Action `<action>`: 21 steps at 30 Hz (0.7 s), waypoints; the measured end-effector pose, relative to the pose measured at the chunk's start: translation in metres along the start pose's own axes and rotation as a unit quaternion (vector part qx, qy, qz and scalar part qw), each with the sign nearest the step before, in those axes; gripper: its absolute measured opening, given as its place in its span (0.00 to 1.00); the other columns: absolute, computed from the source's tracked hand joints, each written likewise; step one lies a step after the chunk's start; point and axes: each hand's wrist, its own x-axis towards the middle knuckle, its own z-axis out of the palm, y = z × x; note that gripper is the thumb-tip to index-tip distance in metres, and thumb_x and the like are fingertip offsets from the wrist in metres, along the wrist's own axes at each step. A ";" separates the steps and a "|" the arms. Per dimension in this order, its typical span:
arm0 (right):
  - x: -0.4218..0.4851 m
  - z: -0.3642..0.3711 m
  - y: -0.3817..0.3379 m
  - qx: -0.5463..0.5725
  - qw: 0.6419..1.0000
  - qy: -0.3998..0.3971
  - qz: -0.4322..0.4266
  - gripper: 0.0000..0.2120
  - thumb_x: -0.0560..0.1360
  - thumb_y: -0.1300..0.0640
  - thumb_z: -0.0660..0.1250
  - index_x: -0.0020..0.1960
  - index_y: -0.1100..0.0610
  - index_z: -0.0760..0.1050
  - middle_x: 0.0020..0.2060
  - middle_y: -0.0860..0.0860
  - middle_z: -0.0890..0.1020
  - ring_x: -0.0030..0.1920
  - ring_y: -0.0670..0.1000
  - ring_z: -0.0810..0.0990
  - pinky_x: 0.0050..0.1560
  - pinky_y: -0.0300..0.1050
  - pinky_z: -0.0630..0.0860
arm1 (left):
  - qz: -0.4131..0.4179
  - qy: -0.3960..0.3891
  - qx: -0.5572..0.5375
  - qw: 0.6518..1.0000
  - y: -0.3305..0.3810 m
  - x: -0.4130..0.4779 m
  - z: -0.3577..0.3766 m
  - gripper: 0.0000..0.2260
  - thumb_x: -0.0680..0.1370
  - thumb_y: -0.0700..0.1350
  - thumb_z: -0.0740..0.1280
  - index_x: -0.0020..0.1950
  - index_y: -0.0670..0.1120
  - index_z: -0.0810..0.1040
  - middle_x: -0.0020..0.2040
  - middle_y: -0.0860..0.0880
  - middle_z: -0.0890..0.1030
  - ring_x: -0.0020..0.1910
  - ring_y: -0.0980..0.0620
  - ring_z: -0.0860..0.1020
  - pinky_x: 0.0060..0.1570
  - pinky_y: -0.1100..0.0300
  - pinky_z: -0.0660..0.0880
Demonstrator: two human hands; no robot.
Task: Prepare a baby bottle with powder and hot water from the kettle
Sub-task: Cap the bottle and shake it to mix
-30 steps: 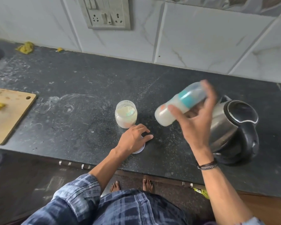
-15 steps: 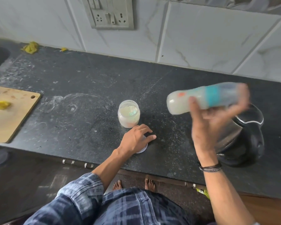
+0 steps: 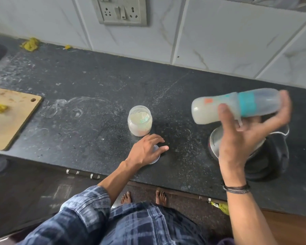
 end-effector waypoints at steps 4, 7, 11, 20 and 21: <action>-0.007 0.005 0.004 -0.037 0.990 -0.079 0.114 0.44 0.71 0.66 0.80 0.77 0.53 0.59 0.70 0.50 0.74 0.63 0.50 0.81 0.58 0.52 0.82 | 0.008 0.008 -0.001 1.000 0.001 -0.005 0.001 0.23 0.81 0.65 0.61 0.64 0.51 0.81 0.66 0.57 0.78 0.65 0.57 0.74 0.59 0.53 0.76; -0.002 -0.003 -0.005 -0.003 0.998 -0.030 0.049 0.42 0.73 0.68 0.79 0.77 0.50 0.58 0.71 0.44 0.73 0.66 0.51 0.80 0.60 0.50 0.82 | 0.011 -0.001 -0.009 1.000 0.004 -0.003 -0.001 0.26 0.80 0.67 0.59 0.65 0.50 0.81 0.66 0.57 0.78 0.66 0.57 0.74 0.63 0.54 0.75; -0.001 0.002 0.006 -0.042 0.998 0.004 0.049 0.44 0.73 0.67 0.79 0.77 0.57 0.54 0.72 0.49 0.72 0.66 0.46 0.79 0.59 0.47 0.82 | -0.004 0.014 -0.017 1.000 0.003 -0.005 -0.002 0.29 0.79 0.69 0.56 0.63 0.51 0.82 0.65 0.58 0.80 0.66 0.57 0.75 0.62 0.55 0.75; -0.005 0.000 0.011 -0.031 0.997 0.012 0.069 0.43 0.73 0.65 0.80 0.77 0.54 0.57 0.69 0.48 0.76 0.63 0.53 0.82 0.55 0.54 0.84 | 0.002 0.024 -0.032 0.999 -0.003 -0.004 0.002 0.32 0.79 0.72 0.52 0.62 0.52 0.83 0.64 0.59 0.80 0.64 0.59 0.75 0.62 0.61 0.72; -0.009 0.003 0.012 -0.055 0.992 -0.033 0.107 0.43 0.71 0.65 0.81 0.77 0.53 0.58 0.69 0.50 0.75 0.62 0.53 0.82 0.55 0.57 0.84 | 0.005 0.026 -0.034 0.999 -0.004 -0.005 0.002 0.33 0.79 0.73 0.51 0.62 0.52 0.82 0.64 0.59 0.80 0.64 0.60 0.74 0.62 0.62 0.72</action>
